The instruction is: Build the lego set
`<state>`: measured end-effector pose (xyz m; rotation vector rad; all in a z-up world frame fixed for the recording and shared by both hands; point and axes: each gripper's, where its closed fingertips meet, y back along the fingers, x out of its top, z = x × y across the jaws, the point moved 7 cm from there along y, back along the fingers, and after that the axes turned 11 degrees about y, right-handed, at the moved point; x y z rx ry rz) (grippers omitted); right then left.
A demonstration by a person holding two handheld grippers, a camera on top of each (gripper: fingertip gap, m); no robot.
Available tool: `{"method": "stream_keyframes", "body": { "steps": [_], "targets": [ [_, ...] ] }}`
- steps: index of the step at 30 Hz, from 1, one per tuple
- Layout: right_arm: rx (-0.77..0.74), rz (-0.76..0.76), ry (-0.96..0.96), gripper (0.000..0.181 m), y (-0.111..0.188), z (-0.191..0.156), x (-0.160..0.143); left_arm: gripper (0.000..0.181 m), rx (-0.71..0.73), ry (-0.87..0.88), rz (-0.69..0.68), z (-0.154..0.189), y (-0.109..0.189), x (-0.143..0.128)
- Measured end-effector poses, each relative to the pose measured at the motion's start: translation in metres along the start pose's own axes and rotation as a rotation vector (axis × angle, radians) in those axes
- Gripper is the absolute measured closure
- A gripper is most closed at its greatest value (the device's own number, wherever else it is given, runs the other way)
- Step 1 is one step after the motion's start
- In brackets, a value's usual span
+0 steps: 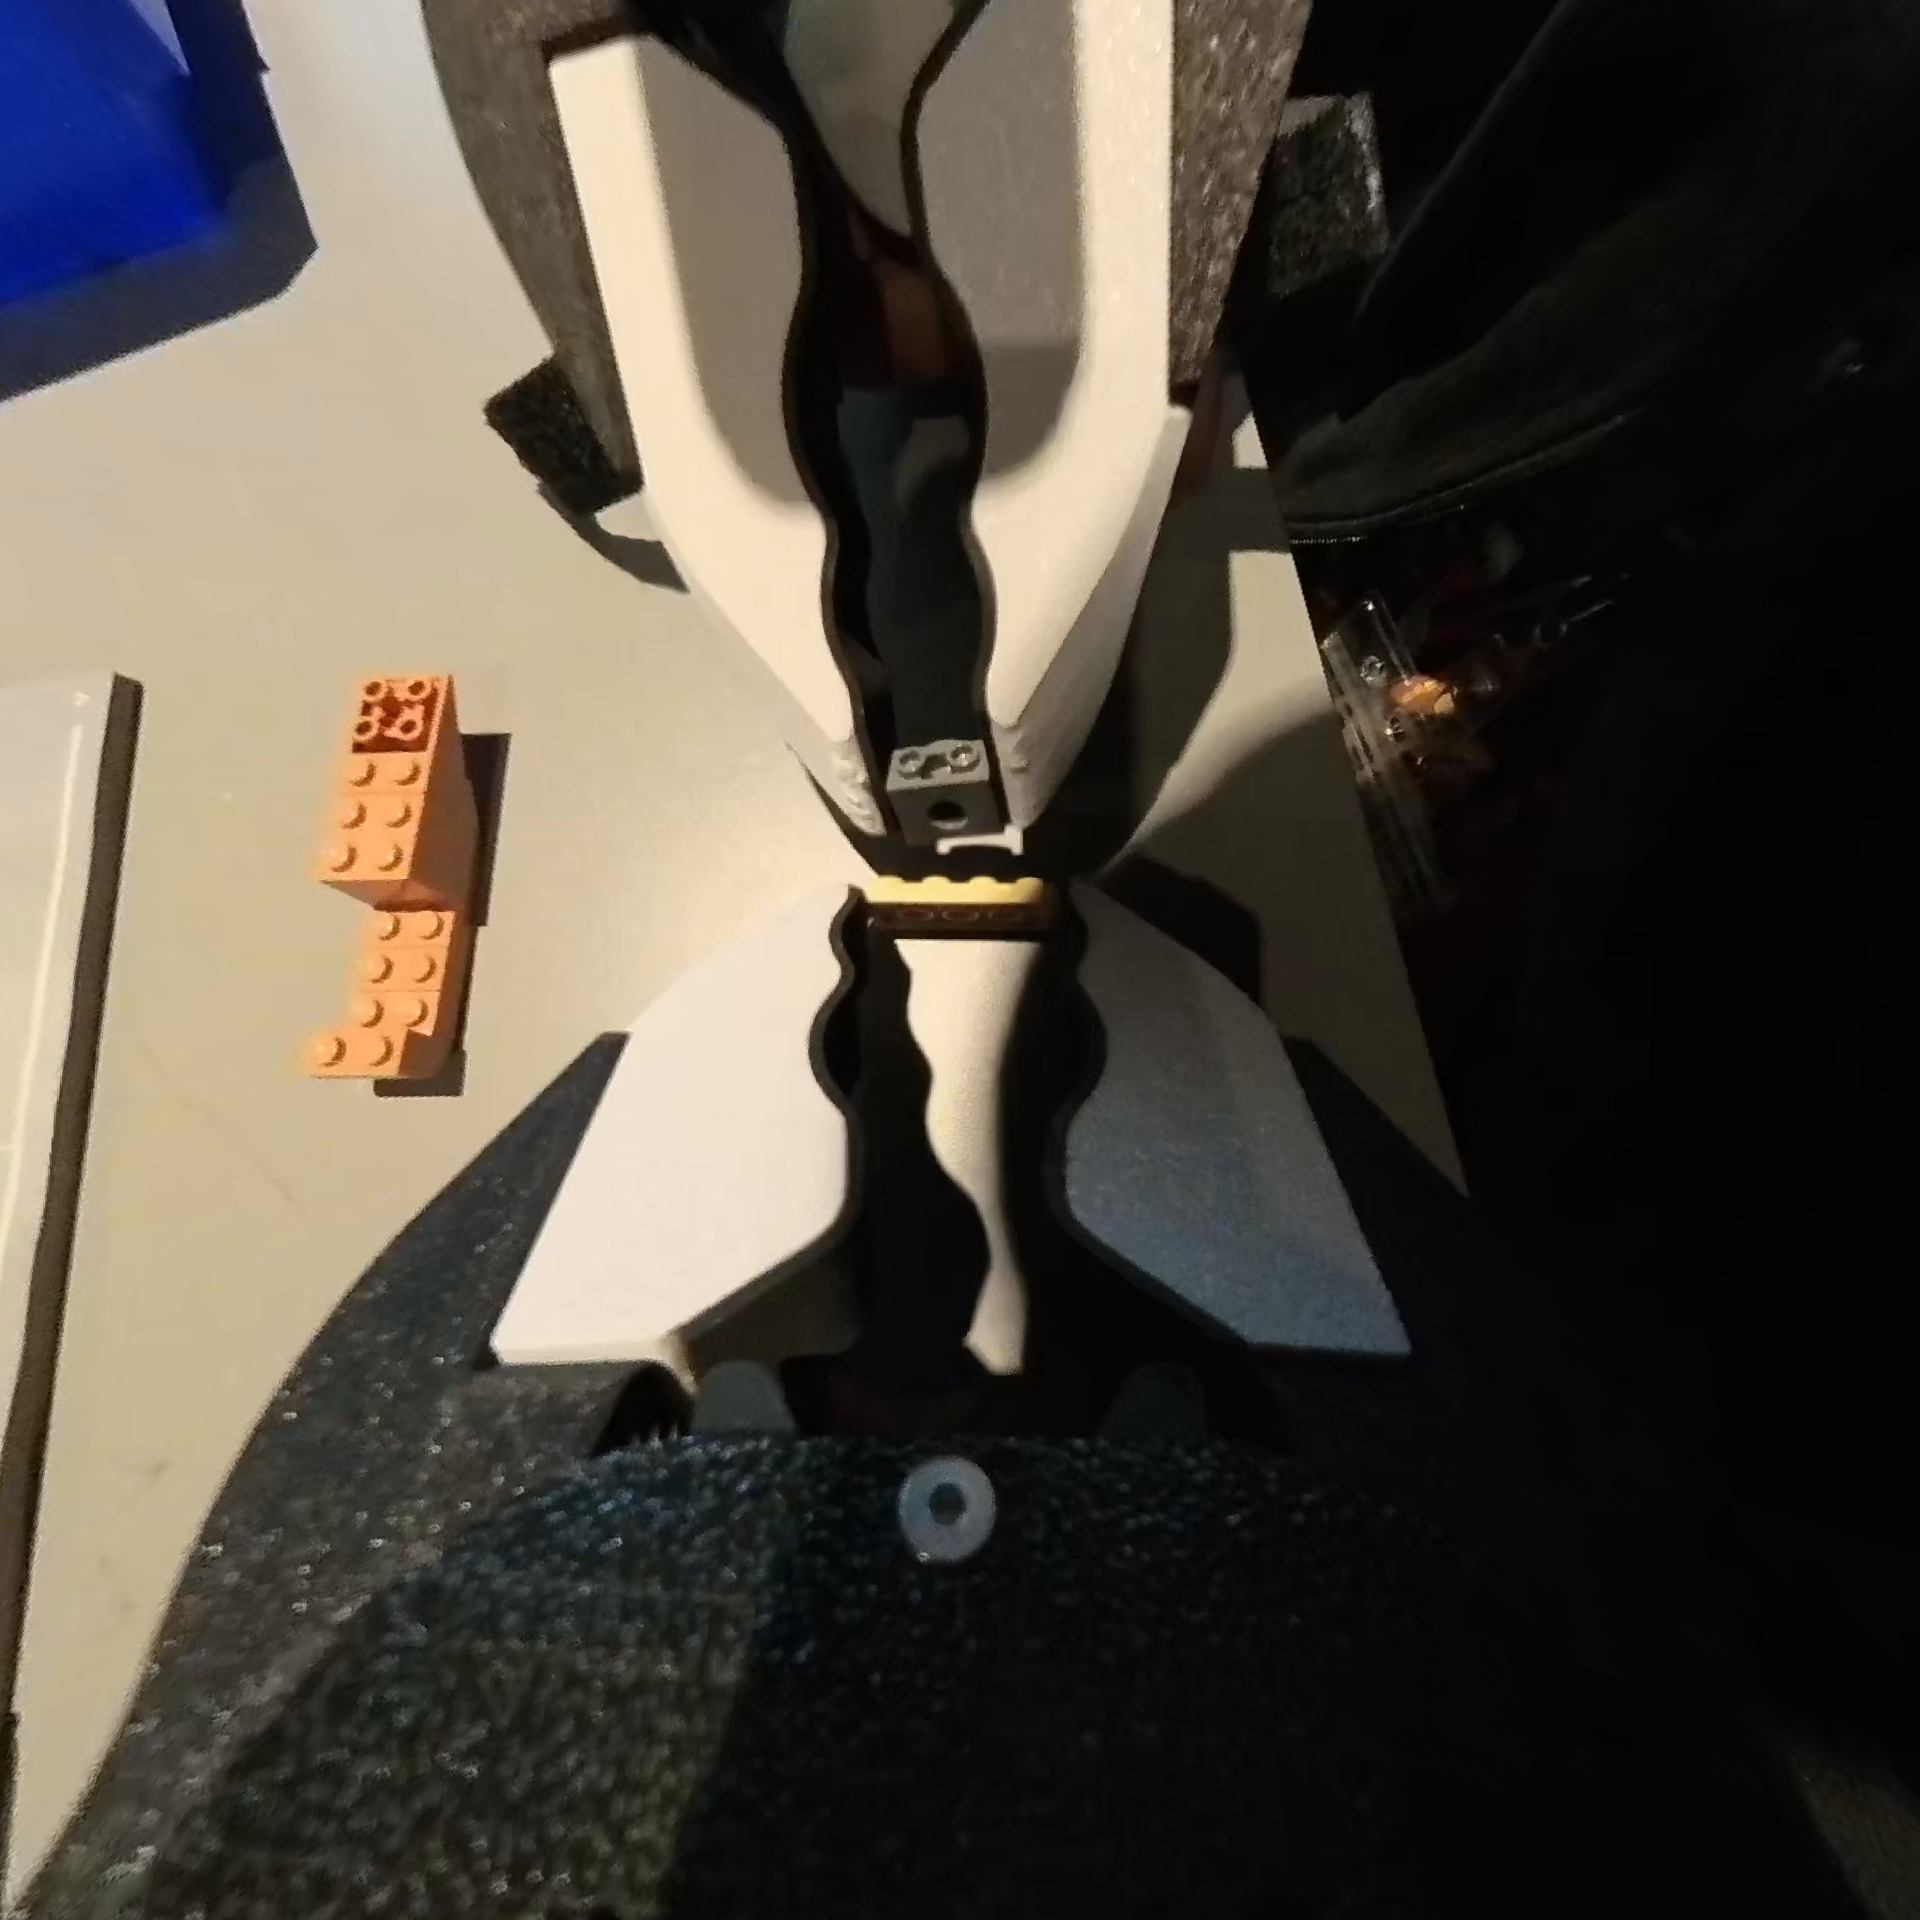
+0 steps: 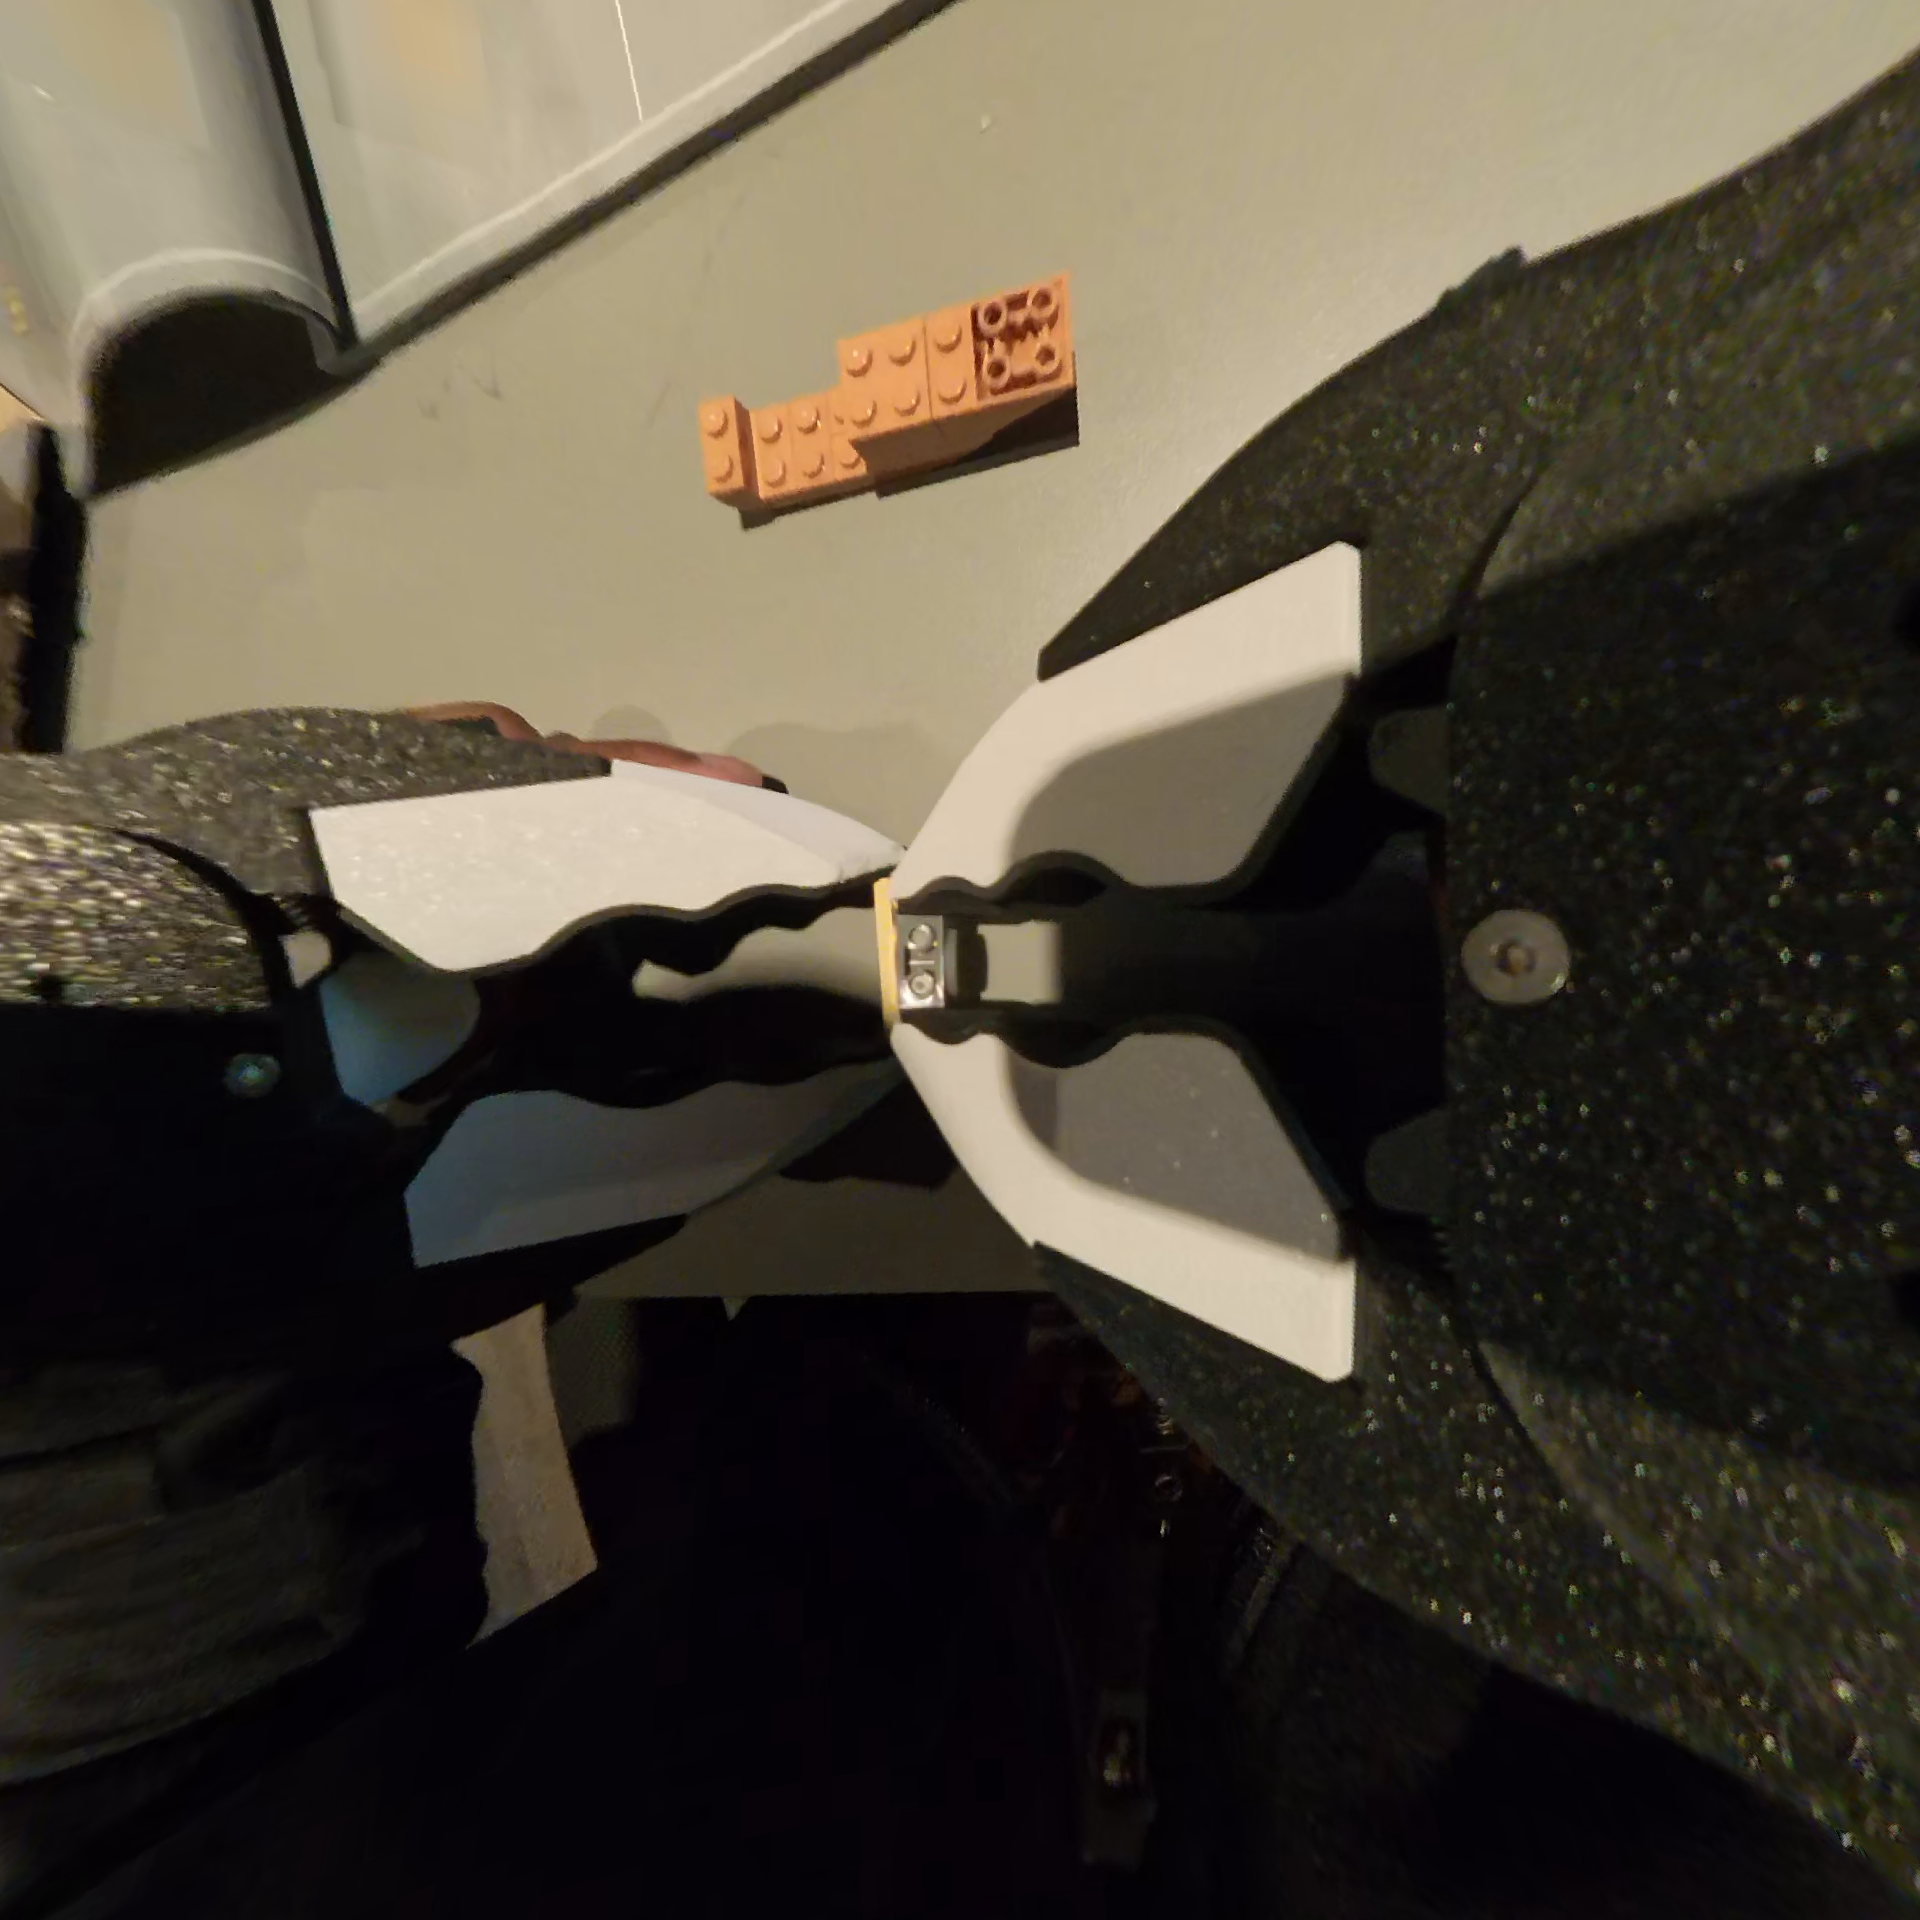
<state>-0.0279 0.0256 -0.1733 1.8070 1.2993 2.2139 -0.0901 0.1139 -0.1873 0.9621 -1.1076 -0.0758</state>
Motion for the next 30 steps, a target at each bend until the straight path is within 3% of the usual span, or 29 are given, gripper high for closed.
{"method": "stream_keyframes", "body": {
  "steps": [2,9,24,30],
  "targets": [
    [-0.020,0.067,-0.001,0.165,0.006,0.002,0.002,0.148,-0.004,0.024,0.048,-0.002,0.004,0.002],
    [-0.052,0.406,-0.014,0.165,0.037,0.002,0.009,0.148,-0.083,0.164,0.470,0.006,0.033,0.022],
    [-0.016,0.480,0.012,0.165,0.042,-0.005,0.010,0.149,-0.044,0.137,0.593,0.022,0.029,0.035],
    [-0.002,0.576,0.002,0.166,0.047,-0.006,0.014,0.149,-0.043,0.161,0.663,0.022,0.030,0.040]
  ]
}}
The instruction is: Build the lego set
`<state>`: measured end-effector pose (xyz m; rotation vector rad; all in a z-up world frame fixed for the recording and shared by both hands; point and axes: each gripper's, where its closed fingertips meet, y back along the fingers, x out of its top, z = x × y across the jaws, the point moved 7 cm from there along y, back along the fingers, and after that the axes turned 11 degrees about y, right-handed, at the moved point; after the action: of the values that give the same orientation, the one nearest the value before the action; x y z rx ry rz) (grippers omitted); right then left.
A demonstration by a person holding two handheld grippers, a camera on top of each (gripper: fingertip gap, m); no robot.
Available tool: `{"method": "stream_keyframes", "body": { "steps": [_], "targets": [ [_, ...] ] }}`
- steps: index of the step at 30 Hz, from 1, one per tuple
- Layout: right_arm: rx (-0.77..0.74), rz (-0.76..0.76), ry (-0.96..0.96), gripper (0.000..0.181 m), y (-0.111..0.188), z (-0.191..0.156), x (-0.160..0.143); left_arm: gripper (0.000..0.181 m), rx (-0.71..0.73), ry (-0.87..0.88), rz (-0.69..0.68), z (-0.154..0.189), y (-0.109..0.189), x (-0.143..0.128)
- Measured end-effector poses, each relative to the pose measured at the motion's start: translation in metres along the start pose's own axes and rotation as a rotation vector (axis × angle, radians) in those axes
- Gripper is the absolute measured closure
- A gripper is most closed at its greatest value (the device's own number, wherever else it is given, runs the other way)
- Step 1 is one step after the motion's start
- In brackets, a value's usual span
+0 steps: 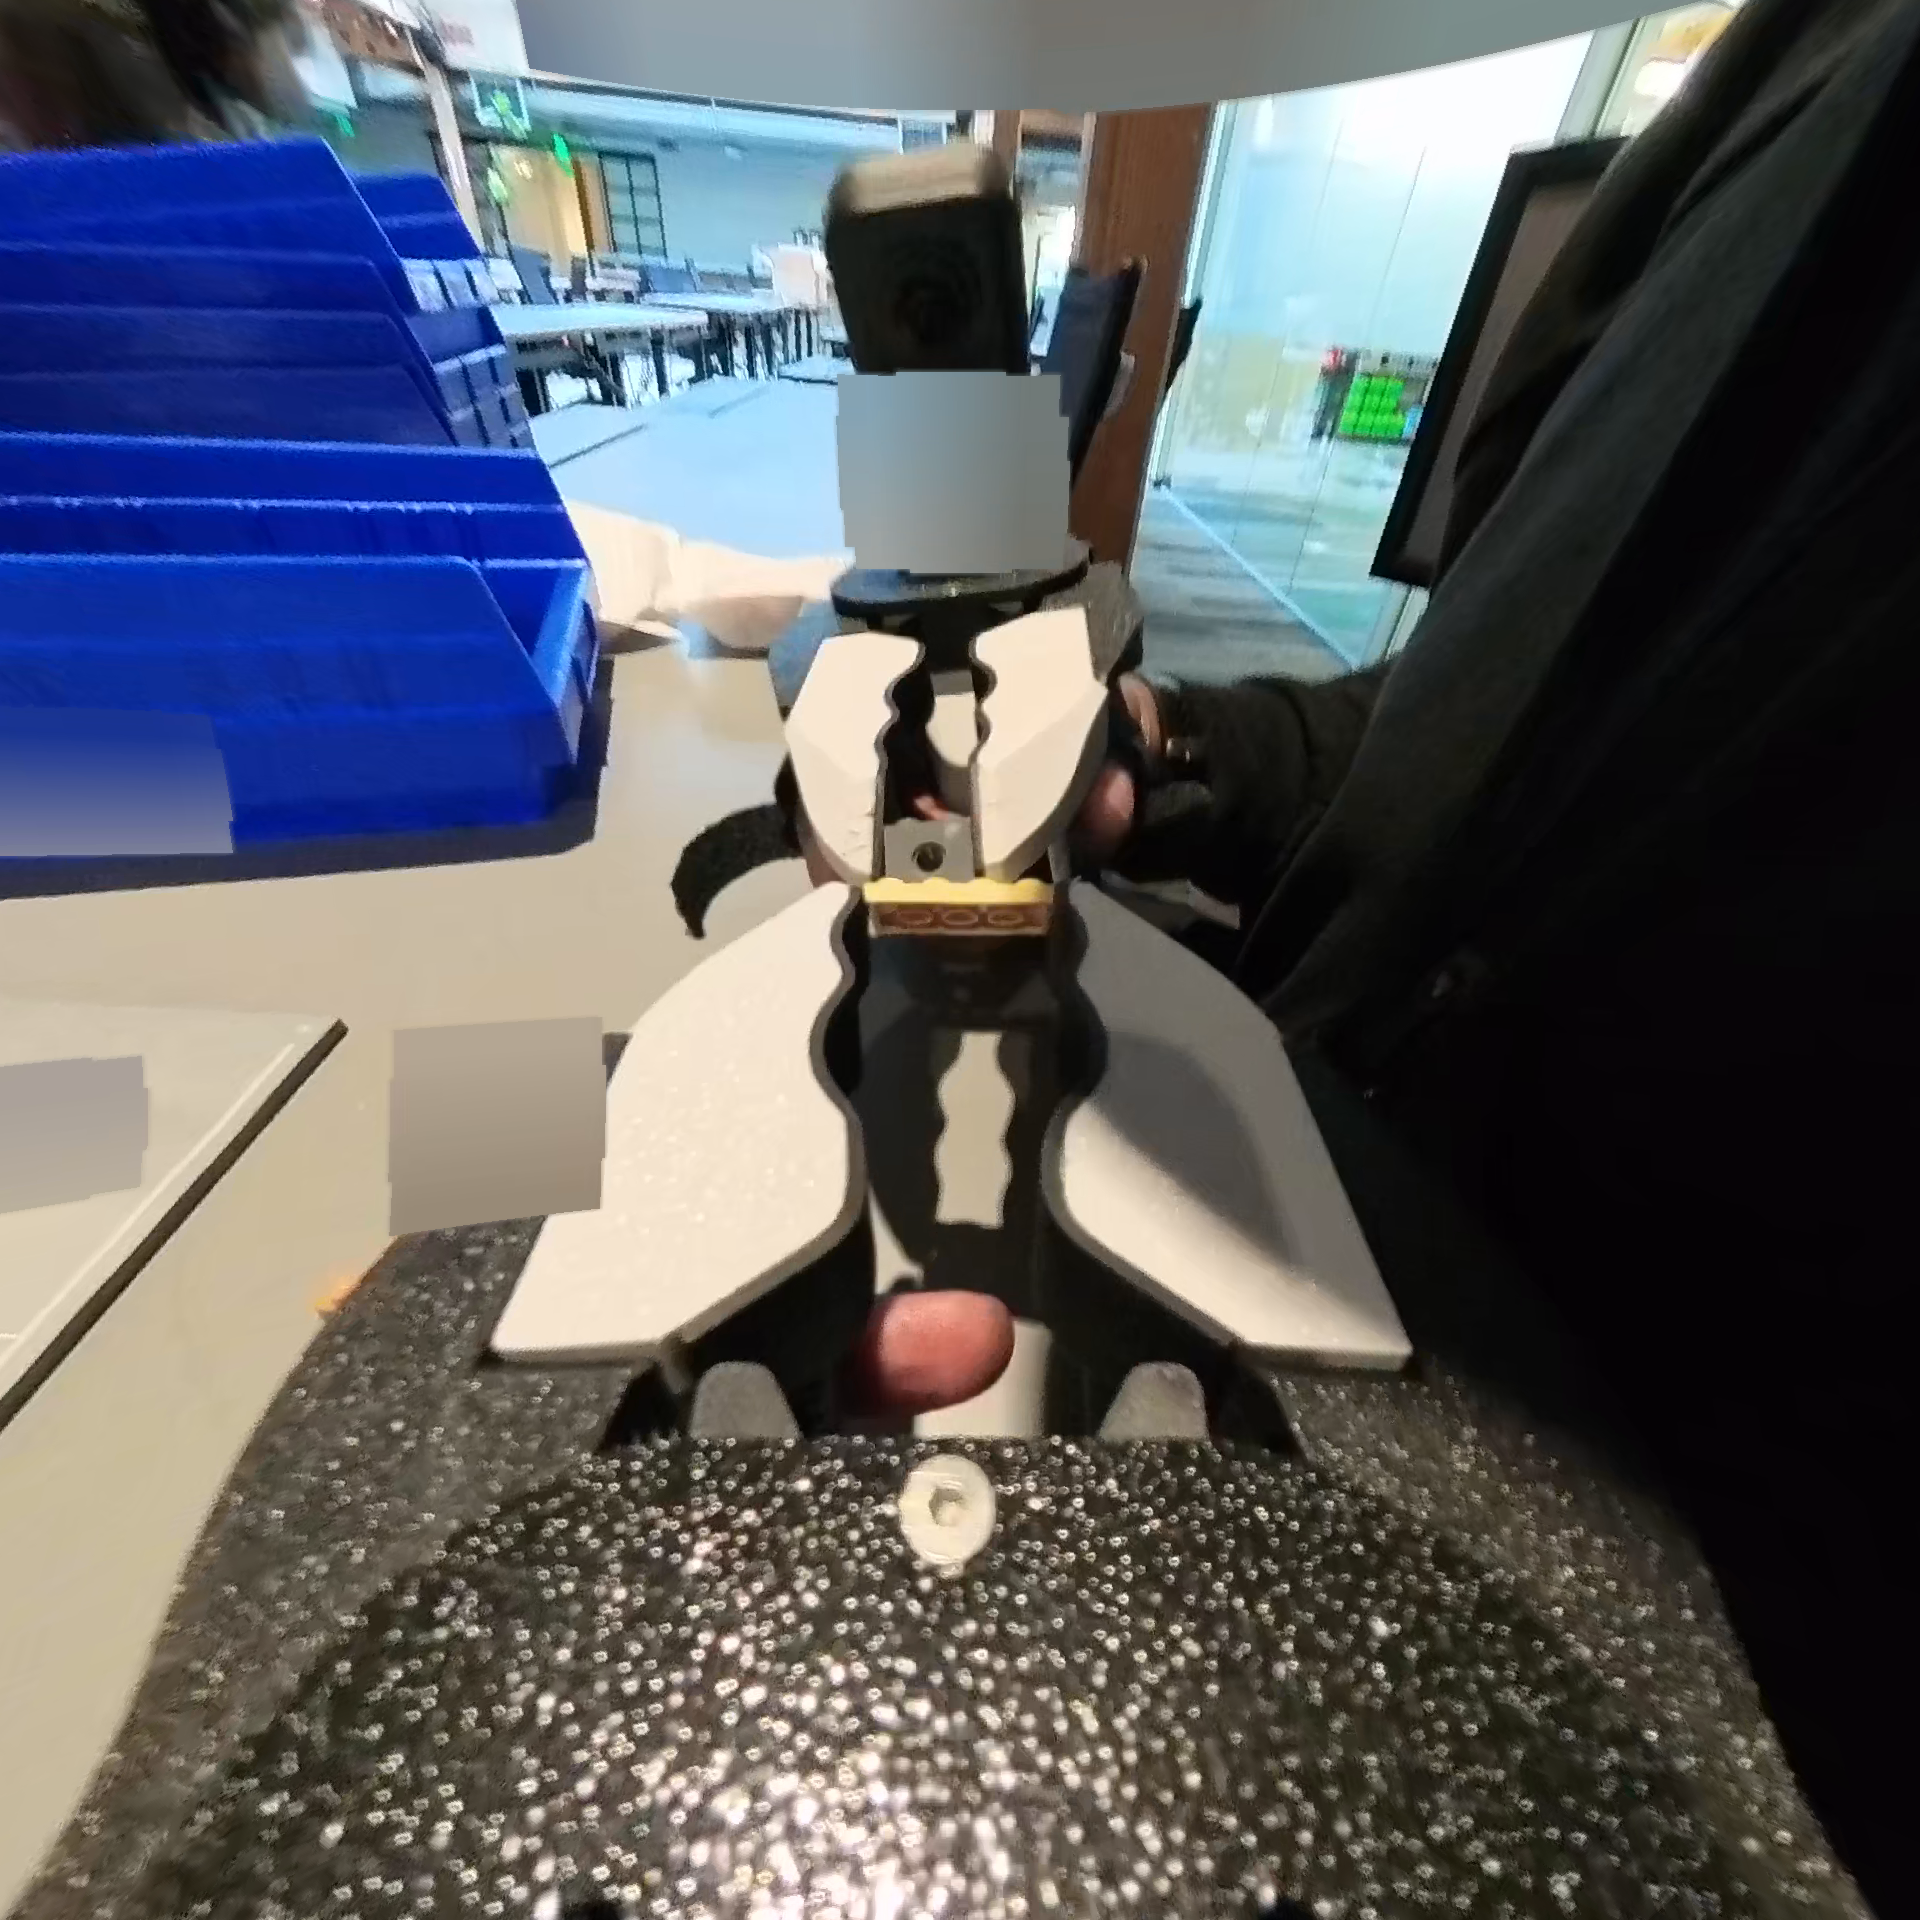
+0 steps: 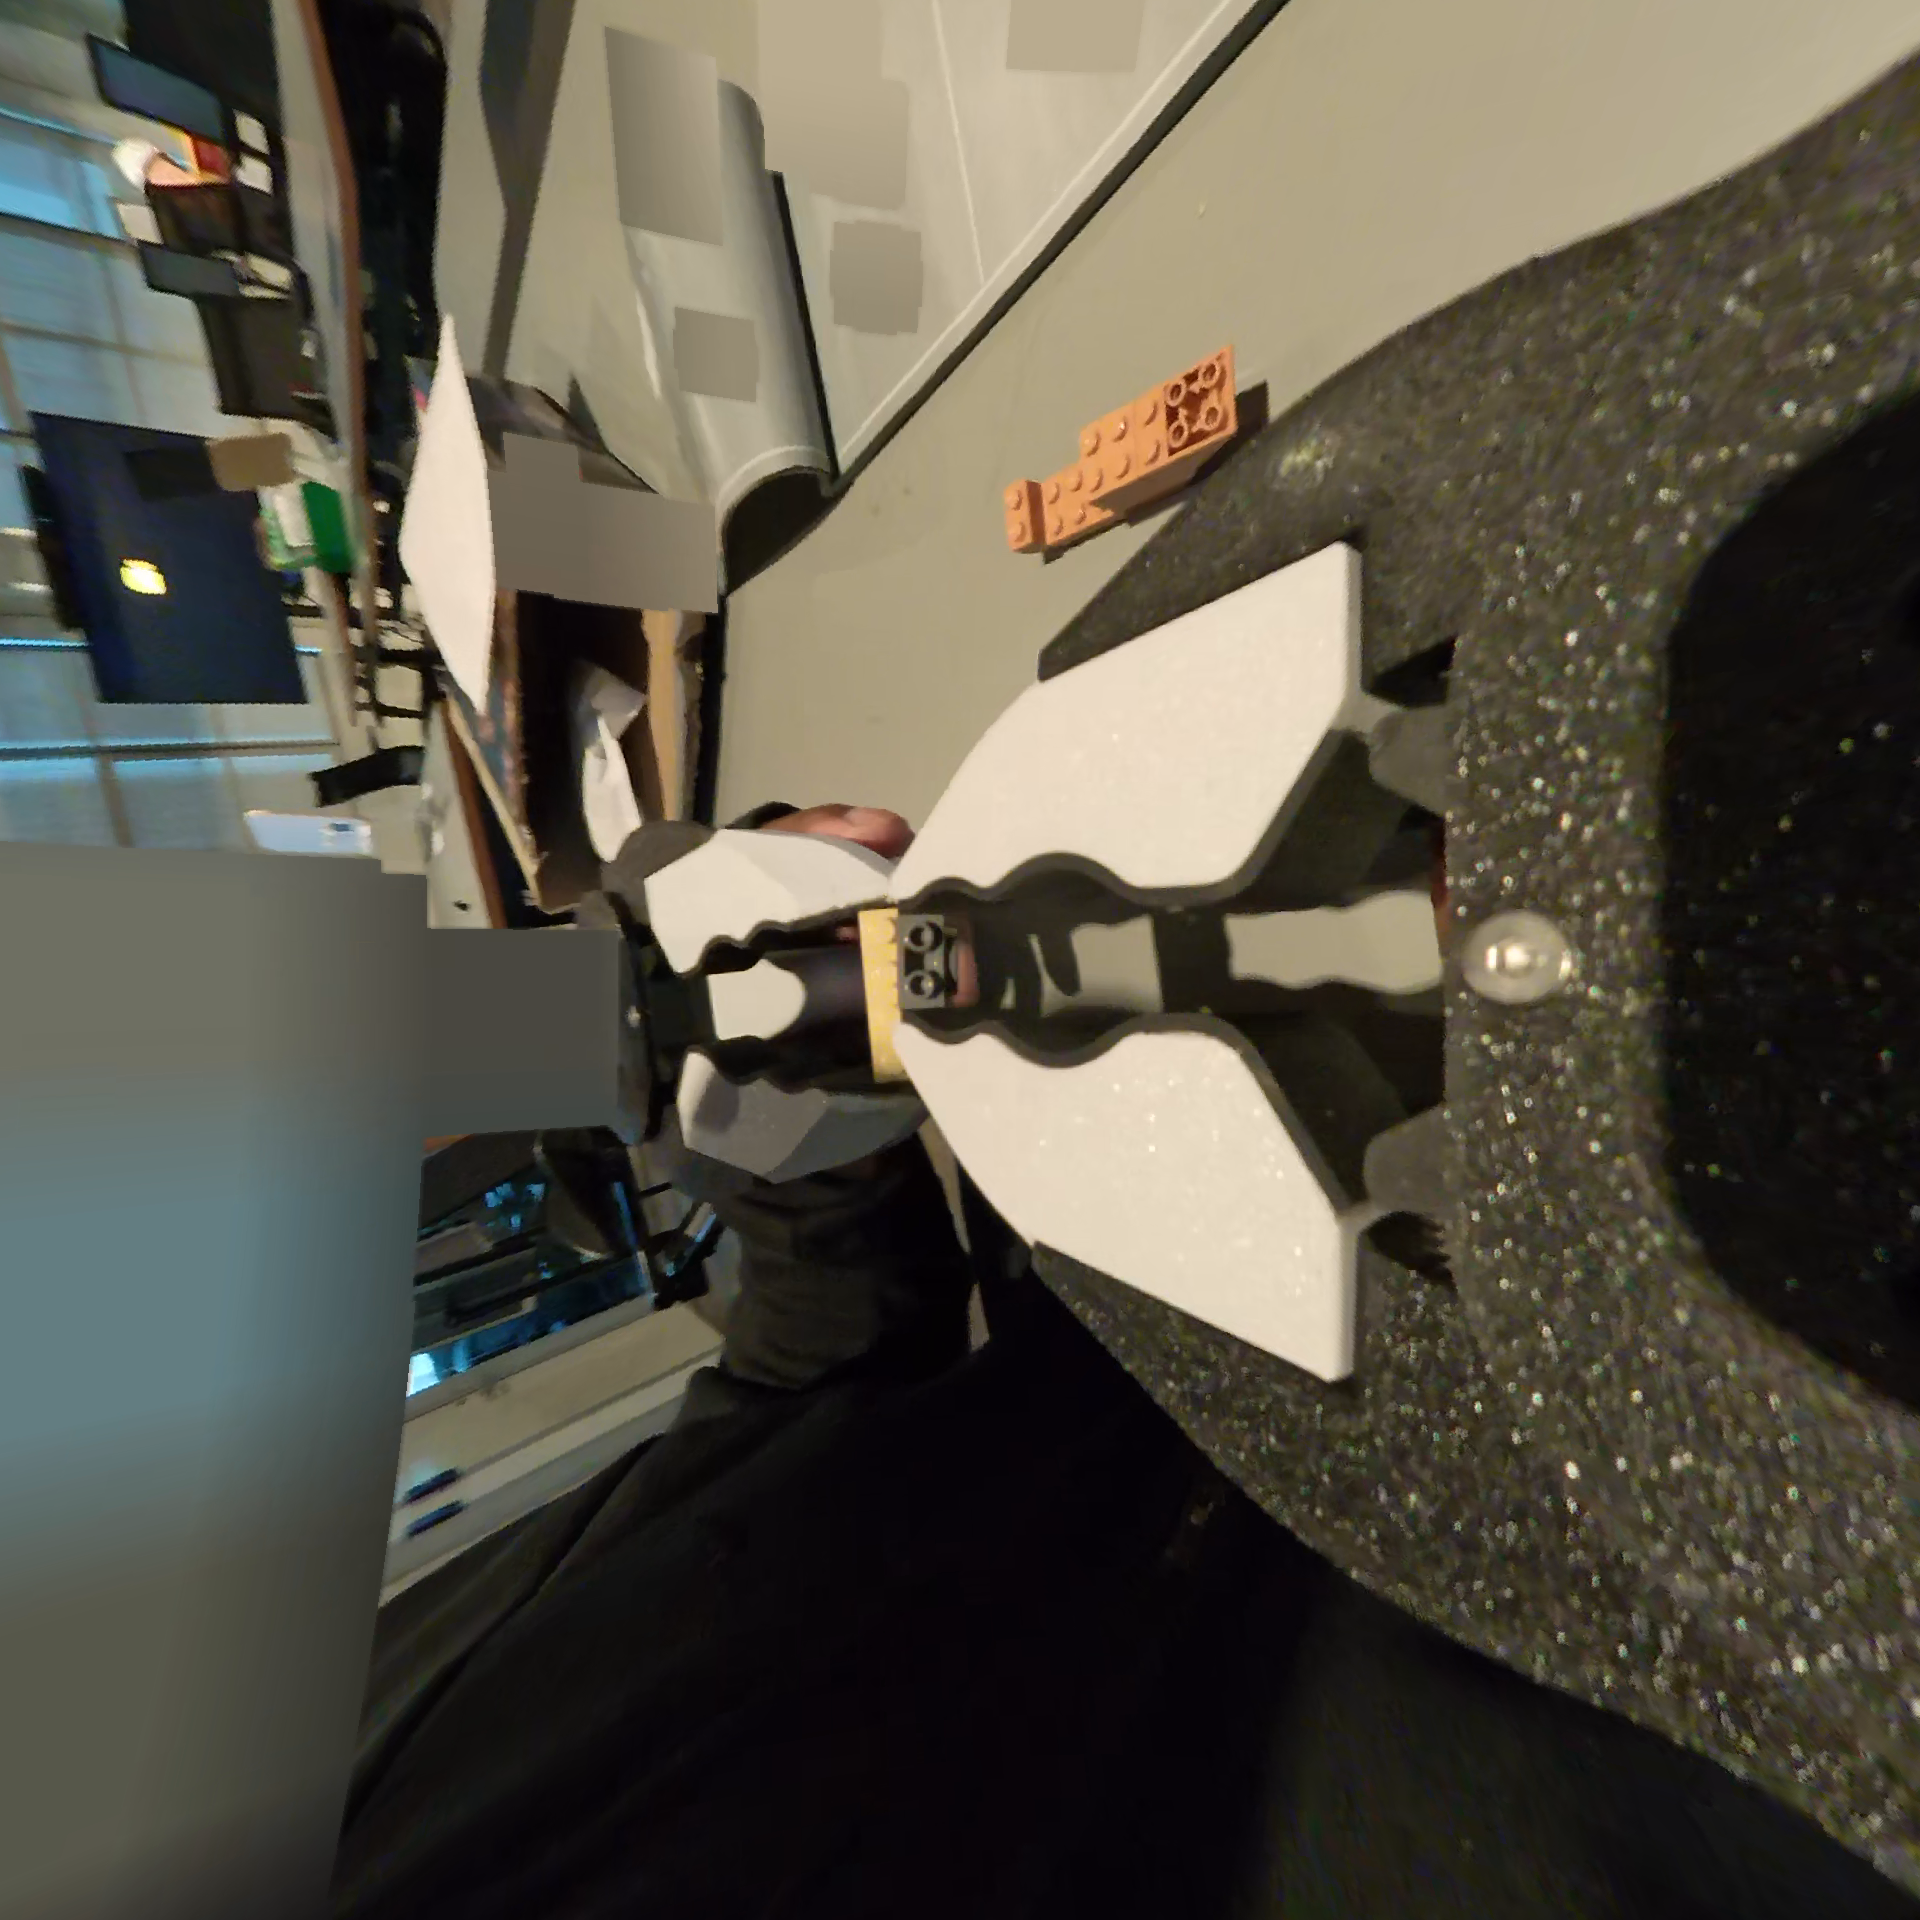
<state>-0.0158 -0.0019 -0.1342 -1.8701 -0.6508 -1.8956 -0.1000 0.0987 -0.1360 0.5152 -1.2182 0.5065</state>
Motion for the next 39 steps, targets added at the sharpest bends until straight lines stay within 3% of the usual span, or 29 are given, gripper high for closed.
{"method": "stream_keyframes", "body": {
  "steps": [13,39],
  "targets": [
    [-0.019,0.093,-0.004,0.165,0.0057,-0.0002,0.0063,0.149,-0.026,0.104,0.159,0.0015,-0.0021,0.0074],
    [0.005,0.101,-0.061,0.165,0.0058,0.0031,0.0057,0.149,-0.036,0.120,0.143,0.0021,-0.0046,0.0071]
  ]
}}
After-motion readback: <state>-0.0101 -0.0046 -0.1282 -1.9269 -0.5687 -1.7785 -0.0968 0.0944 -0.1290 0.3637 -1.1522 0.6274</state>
